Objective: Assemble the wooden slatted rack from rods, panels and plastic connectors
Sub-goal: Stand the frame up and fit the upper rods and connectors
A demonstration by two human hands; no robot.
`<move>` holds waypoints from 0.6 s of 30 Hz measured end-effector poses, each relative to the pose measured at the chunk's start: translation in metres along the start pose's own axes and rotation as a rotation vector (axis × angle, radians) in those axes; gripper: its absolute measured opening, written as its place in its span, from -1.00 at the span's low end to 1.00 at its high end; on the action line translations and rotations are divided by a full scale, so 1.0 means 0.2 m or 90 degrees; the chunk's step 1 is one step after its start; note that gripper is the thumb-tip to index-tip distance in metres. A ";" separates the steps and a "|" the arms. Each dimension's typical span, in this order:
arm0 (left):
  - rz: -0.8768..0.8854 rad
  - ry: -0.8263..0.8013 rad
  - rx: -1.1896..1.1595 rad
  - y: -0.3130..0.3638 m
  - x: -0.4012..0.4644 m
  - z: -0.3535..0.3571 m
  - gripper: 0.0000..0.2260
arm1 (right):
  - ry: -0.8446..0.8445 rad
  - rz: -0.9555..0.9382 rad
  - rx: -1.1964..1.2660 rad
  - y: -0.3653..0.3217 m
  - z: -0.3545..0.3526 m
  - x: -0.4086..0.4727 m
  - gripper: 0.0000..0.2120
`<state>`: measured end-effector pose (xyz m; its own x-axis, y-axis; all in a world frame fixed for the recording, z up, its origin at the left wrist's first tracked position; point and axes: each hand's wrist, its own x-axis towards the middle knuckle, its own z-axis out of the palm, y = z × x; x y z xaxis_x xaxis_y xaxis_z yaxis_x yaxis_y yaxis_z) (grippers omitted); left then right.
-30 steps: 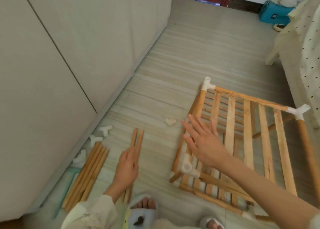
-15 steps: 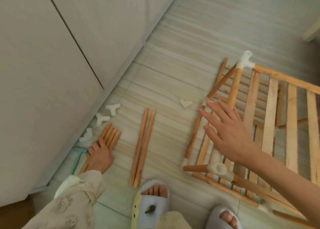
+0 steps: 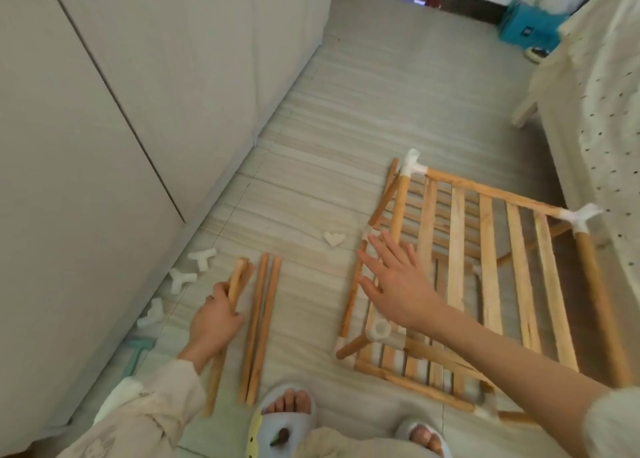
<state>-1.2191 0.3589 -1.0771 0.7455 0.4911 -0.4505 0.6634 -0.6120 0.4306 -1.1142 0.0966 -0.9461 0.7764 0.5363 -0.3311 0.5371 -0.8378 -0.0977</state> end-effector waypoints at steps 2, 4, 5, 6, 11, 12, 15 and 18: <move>0.043 0.016 -0.175 0.18 -0.08 -0.13 -0.45 | -0.009 0.003 0.049 -0.01 -0.06 -0.06 -0.51; 0.117 0.028 -0.302 0.38 -0.17 -0.27 -0.45 | -0.024 0.007 0.118 -0.01 -0.14 -0.12 -0.53; 0.166 0.041 -0.344 0.49 -0.21 -0.33 -0.49 | -0.031 0.013 0.156 -0.01 -0.19 -0.15 -0.54; 0.219 0.058 -0.387 0.60 -0.26 -0.40 -0.57 | -0.031 0.019 0.196 -0.01 -0.25 -0.19 -0.55; 0.388 0.039 -0.655 1.13 -0.65 -0.61 -0.78 | -0.002 0.017 0.464 0.00 -0.40 -0.39 -0.52; 0.407 0.006 -0.686 1.20 -0.73 -0.62 -0.81 | 0.022 0.003 0.521 0.00 -0.42 -0.44 -0.56; 0.463 -0.067 -0.696 1.33 -0.92 -0.61 -0.86 | 0.125 -0.036 0.608 0.04 -0.46 -0.59 -0.80; 0.499 -0.118 -0.695 1.39 -1.04 -0.54 -0.85 | 0.196 -0.019 0.583 0.10 -0.48 -0.72 -0.82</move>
<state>-1.1823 0.1542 -0.7788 0.9856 0.1007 0.1362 -0.1505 0.1516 0.9769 -1.1841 0.0121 -0.8102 0.8888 0.4532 -0.0688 0.1939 -0.5078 -0.8394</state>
